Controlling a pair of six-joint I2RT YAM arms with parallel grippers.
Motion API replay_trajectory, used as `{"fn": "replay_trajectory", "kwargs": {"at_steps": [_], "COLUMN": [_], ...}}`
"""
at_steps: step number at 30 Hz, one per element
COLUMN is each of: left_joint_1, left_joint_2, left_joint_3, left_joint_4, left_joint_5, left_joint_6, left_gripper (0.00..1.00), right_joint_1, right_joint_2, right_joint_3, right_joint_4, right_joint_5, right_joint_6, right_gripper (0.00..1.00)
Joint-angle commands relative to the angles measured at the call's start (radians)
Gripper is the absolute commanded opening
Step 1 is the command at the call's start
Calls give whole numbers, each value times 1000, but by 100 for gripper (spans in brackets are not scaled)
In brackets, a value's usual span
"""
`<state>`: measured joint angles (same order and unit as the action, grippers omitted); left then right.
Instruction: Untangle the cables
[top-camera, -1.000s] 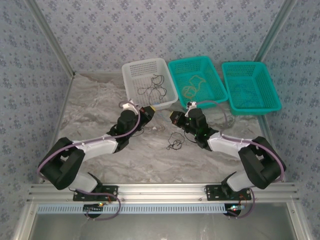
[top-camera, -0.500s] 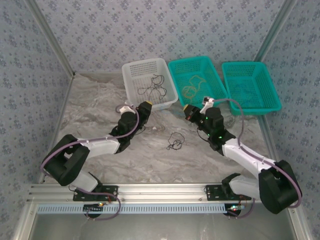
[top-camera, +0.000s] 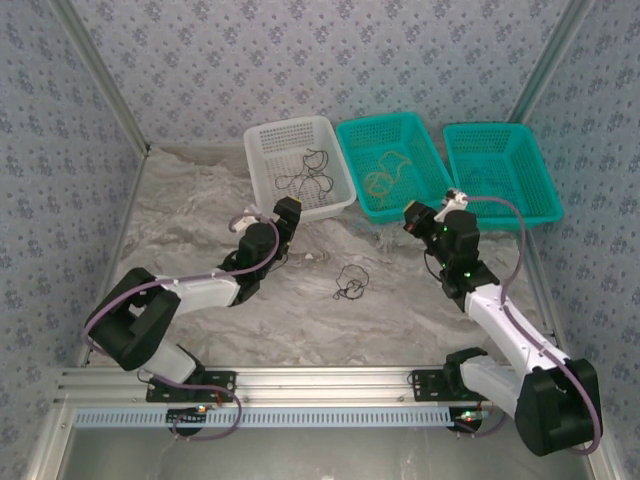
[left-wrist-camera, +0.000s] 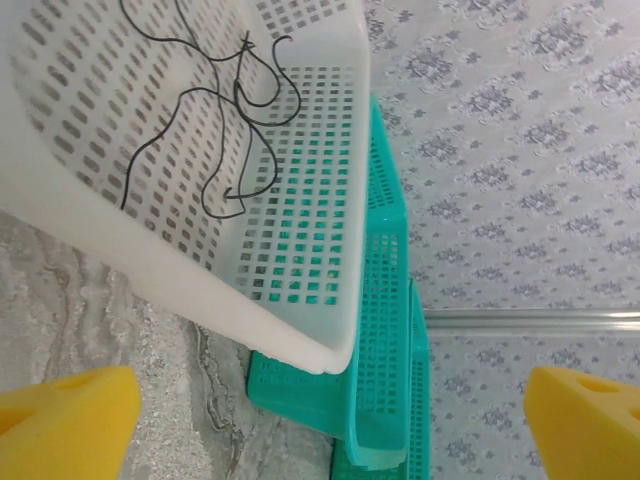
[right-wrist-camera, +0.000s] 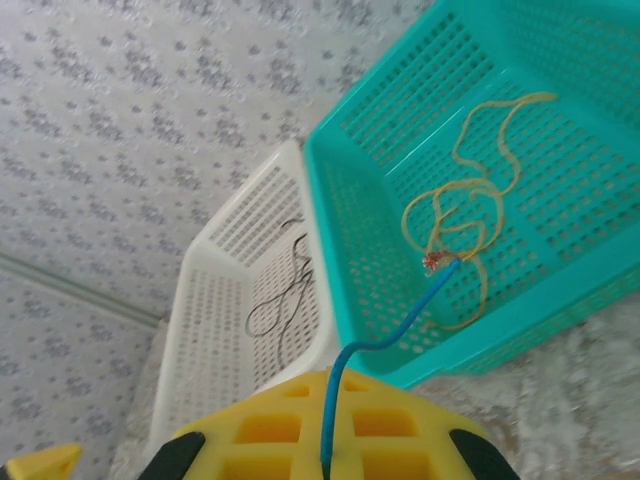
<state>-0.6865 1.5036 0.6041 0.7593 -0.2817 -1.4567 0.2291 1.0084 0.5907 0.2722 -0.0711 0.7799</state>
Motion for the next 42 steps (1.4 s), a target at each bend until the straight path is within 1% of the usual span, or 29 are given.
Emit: {"fn": "replay_trajectory", "kwargs": {"at_steps": [1,4,7,11,15,17,23,25,29,32,37,40,41,42], "left_joint_1": [5,7,9,11,12,13,13,14,15,14,15,15,15,15], "left_joint_2": [-18,-19,-20,-21,-35,-39,-40,-40,-46,-53,-64,-63,-62,-61], "left_joint_3": [10,2,-2,-1,-1,-2,2,0,2,8,14,13,14,16], "left_joint_4": [-43,-51,-63,-72,-89,-89,-89,-89,-91,-104,-125,-127,-127,-128], "left_joint_5": [-39,-41,-40,-22,-4,8,34,36,47,58,61,58,58,60], "left_joint_6": [1,-1,-2,21,60,84,112,117,144,166,188,196,201,208], "left_gripper": [99,99,99,100,100,100,100,99,100,100,99,100,99,100], "right_joint_1": [-72,-153,-219,-292,-387,-408,-458,-459,-461,-462,-463,-466,-465,-465], "right_joint_2": [-10,29,81,168,259,305,456,504,610,682,765,799,808,819], "right_joint_3": [101,189,253,354,453,506,670,709,780,825,870,885,891,894], "right_joint_4": [-93,-161,-174,-222,-221,-230,-239,-235,-238,-252,-283,-311,-329,-351], "right_joint_5": [-17,-56,-85,-51,-60,3,129,188,347,428,530,563,566,568], "right_joint_6": [-66,-97,-130,-229,-266,-314,-419,-480,-587,-655,-729,-752,-755,-755], "right_gripper": [0,0,0,0,0,0,0,0,0,0,0,0,3,11]}}
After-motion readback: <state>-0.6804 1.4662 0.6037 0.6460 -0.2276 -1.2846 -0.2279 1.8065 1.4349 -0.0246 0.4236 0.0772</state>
